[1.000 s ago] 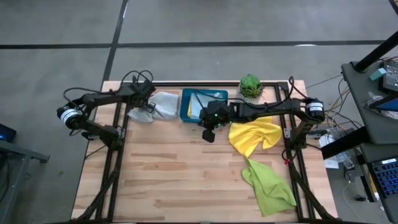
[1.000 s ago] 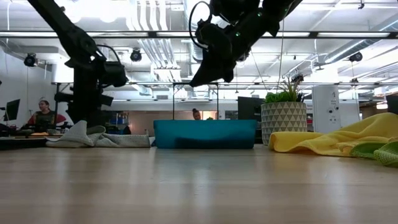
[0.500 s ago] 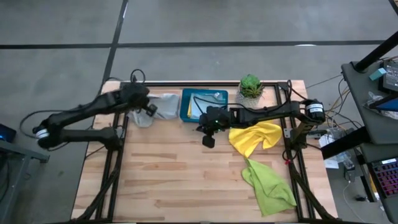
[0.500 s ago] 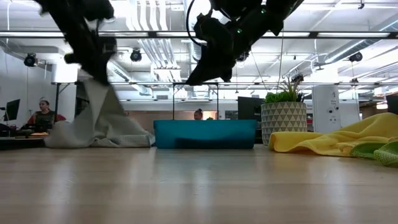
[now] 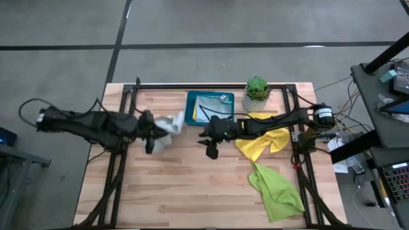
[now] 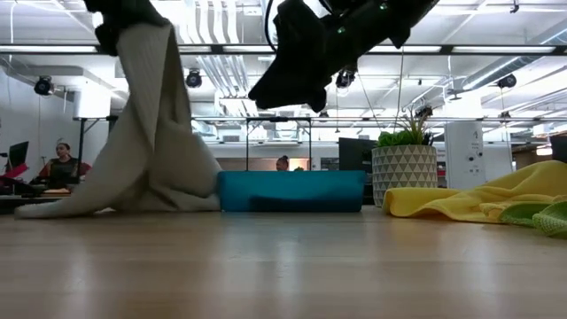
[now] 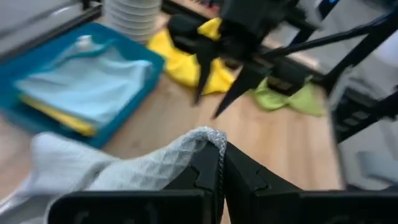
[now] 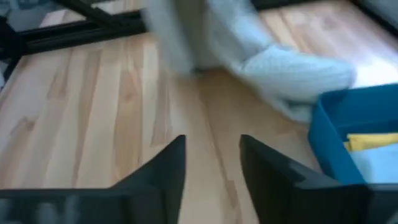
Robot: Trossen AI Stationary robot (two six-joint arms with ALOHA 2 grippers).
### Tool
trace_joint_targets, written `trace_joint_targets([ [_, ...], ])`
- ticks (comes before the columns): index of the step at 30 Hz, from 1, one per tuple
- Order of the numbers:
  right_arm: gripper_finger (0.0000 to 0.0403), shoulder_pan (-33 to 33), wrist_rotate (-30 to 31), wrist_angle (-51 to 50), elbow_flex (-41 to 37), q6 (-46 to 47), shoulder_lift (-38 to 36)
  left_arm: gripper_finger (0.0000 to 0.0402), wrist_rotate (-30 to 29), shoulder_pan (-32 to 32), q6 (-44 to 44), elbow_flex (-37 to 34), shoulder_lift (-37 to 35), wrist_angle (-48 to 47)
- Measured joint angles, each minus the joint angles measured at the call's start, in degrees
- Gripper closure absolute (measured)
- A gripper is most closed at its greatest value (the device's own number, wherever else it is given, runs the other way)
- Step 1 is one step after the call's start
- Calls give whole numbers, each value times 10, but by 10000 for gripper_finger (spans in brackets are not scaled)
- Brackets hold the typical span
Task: Fold microfiber towels
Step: Fold the grey microfiber cloth
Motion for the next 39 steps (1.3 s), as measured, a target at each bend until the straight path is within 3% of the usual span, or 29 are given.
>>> trace_joint_targets([
  [4, 215, 27, 39, 102, -37, -19, 0, 401, -9, -68, -66, 0, 52, 74],
  [8, 180, 51, 40, 212, -60, -52, 0, 402, -9, -116, -126, 6, 112, 129],
  [12, 164, 66, 17, 241, -55, -96, 0, 402, -7, -158, -211, 14, 164, 165],
  [19, 161, 97, -104, 238, -46, -142, 0, 402, -11, -197, -280, 29, 227, 245],
  [26, 162, 110, -108, 239, -60, -154, 1, 401, -24, -225, -281, 56, 278, 287],
  [33, 182, 110, -109, 284, -45, -162, 77, 401, -22, -279, -287, 101, 314, 289],
  [36, 183, 110, -128, 284, -12, -167, 109, 401, -23, -319, -351, 104, 340, 286],
  [39, 184, 111, -181, 212, 21, -188, 133, 401, -48, -361, -442, 103, 380, 286],
])
